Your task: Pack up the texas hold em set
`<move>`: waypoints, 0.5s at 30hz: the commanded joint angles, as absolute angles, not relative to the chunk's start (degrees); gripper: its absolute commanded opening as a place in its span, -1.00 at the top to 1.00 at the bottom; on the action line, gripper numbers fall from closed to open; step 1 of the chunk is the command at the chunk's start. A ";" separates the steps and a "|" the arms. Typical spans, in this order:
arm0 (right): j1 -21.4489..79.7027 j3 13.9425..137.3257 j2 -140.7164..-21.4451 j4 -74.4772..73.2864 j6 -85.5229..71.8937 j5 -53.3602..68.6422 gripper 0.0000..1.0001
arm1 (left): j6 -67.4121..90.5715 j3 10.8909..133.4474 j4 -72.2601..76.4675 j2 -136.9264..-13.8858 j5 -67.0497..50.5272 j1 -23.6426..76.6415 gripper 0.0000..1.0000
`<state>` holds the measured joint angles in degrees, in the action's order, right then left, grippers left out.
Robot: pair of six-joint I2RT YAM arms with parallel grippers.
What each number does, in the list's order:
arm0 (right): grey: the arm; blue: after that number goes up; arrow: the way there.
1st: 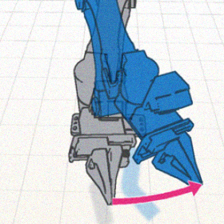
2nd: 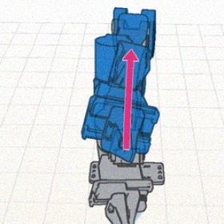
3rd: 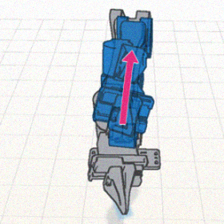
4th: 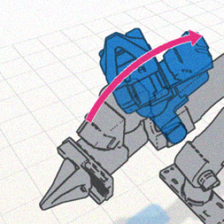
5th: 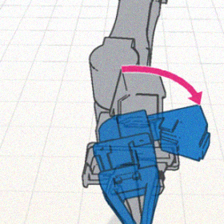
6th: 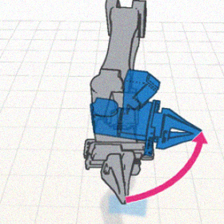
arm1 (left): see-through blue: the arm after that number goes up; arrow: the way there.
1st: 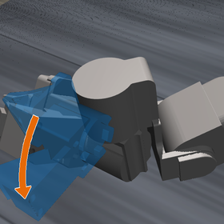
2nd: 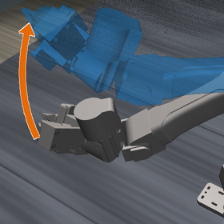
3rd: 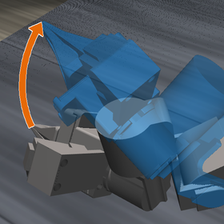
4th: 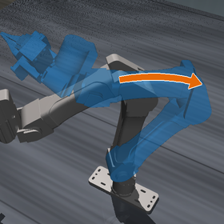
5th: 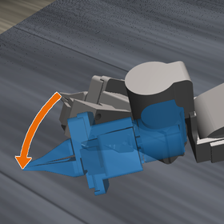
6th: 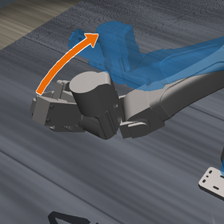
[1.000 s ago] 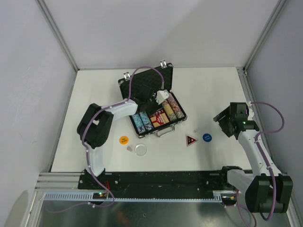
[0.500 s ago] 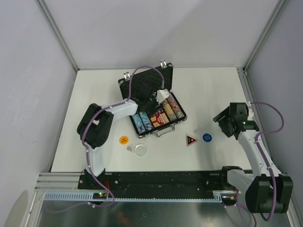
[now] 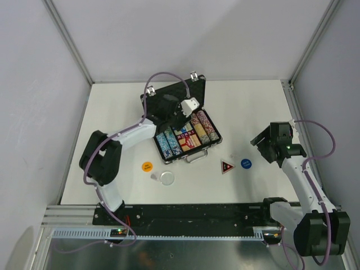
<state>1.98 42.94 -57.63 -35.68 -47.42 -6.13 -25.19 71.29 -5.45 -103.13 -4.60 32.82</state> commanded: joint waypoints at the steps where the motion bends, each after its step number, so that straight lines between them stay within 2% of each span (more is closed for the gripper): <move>1: 3.59 42.97 -56.19 -34.58 -46.01 -8.56 -0.44 | -19.69 69.75 -3.18 -97.68 -7.02 32.56 -0.11; 6: 7.21 43.04 -55.18 -34.37 -44.21 -11.46 -0.42 | -14.63 66.33 -3.04 -93.47 -7.21 32.63 0.11; 9: 9.69 43.06 -54.56 -34.51 -42.71 -12.95 -0.41 | -10.82 63.73 -2.99 -88.76 -7.47 32.65 0.16; 12: 11.73 43.03 -54.65 -35.27 -41.66 -13.47 -0.41 | -6.98 61.07 -2.99 -82.76 -8.03 32.73 0.09; 15: 13.36 43.01 -55.49 -36.37 -41.31 -12.57 -0.43 | -3.49 57.97 -3.07 -76.85 -6.97 32.71 -0.11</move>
